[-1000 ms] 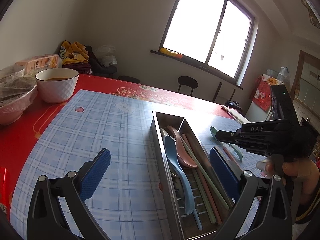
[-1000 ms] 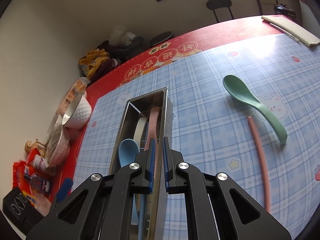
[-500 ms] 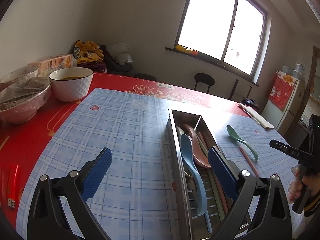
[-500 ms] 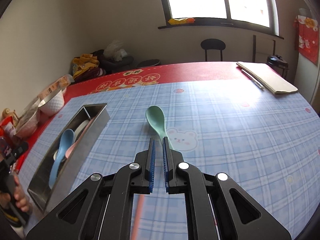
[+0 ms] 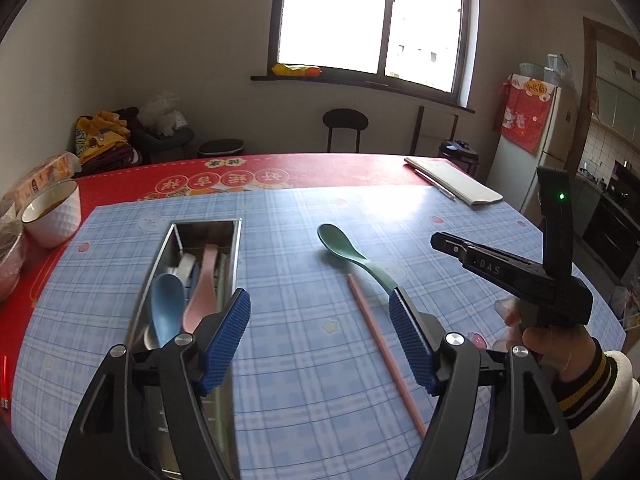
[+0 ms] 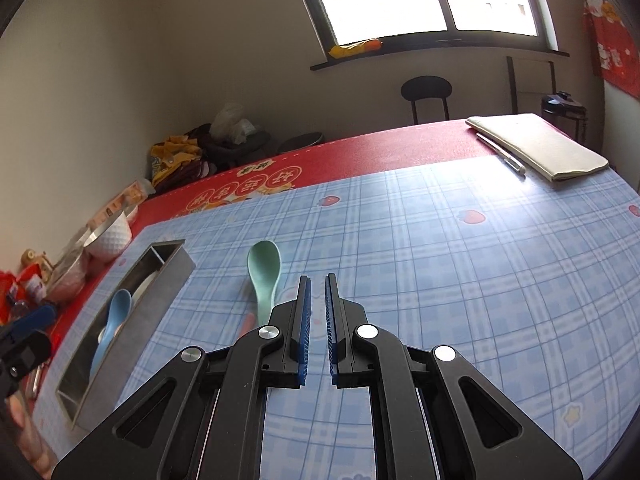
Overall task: Organize utensils
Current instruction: 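Grasp the last pink chopstick with the left gripper and lift it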
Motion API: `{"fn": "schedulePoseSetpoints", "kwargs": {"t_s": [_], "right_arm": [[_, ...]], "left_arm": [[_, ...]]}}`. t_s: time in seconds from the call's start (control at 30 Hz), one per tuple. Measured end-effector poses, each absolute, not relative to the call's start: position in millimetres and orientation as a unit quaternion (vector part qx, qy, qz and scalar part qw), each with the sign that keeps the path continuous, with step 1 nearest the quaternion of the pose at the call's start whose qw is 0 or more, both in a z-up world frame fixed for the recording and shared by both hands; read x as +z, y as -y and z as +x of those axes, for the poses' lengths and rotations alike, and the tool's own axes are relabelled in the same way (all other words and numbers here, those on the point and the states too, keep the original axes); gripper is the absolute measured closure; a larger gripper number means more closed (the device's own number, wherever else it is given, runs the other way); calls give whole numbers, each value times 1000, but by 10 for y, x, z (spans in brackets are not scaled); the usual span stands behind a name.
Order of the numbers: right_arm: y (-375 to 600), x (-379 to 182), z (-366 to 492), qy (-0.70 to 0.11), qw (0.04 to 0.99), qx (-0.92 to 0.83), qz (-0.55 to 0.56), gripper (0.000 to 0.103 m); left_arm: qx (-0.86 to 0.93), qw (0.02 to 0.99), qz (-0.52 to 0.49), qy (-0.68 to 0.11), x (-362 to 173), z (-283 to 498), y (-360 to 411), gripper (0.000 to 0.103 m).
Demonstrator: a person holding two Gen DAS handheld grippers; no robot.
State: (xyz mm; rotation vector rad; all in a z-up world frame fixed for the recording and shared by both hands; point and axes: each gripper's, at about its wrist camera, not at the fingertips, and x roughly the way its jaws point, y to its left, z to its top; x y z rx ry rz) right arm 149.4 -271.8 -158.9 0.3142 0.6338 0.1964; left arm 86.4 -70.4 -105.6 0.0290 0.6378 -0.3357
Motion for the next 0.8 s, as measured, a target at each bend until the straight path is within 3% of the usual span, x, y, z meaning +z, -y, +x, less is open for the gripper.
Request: {"fn": "schedulePoseSetpoints", "kwargs": {"t_s": [0.07, 0.17, 0.37, 0.7, 0.73, 0.77, 0.8], "right_arm": [[2816, -1604, 1476, -305, 927, 113, 185, 95], [2862, -1606, 1432, -301, 925, 118, 199, 95], [2767, -1556, 1367, -287, 934, 116, 176, 95], [2806, -1569, 1371, -290, 931, 113, 190, 95], [2805, -1569, 1369, -290, 931, 114, 189, 95], [2803, -1568, 1368, -290, 931, 113, 188, 95], [2803, -1567, 1365, -290, 932, 113, 188, 95]], "left_arm": [[-170, 927, 20, -334, -1202, 922, 888, 40], [-170, 918, 44, -357, -1391, 1001, 1129, 56], [-161, 903, 63, -394, -1653, 1154, 1348, 59], [-168, 883, 81, -432, -1862, 1301, 1399, 74], [-170, 883, 79, -430, -1866, 1305, 1388, 79], [-171, 884, 72, -430, -1868, 1309, 1361, 92], [-172, 884, 62, -430, -1871, 1321, 1324, 95]]}}
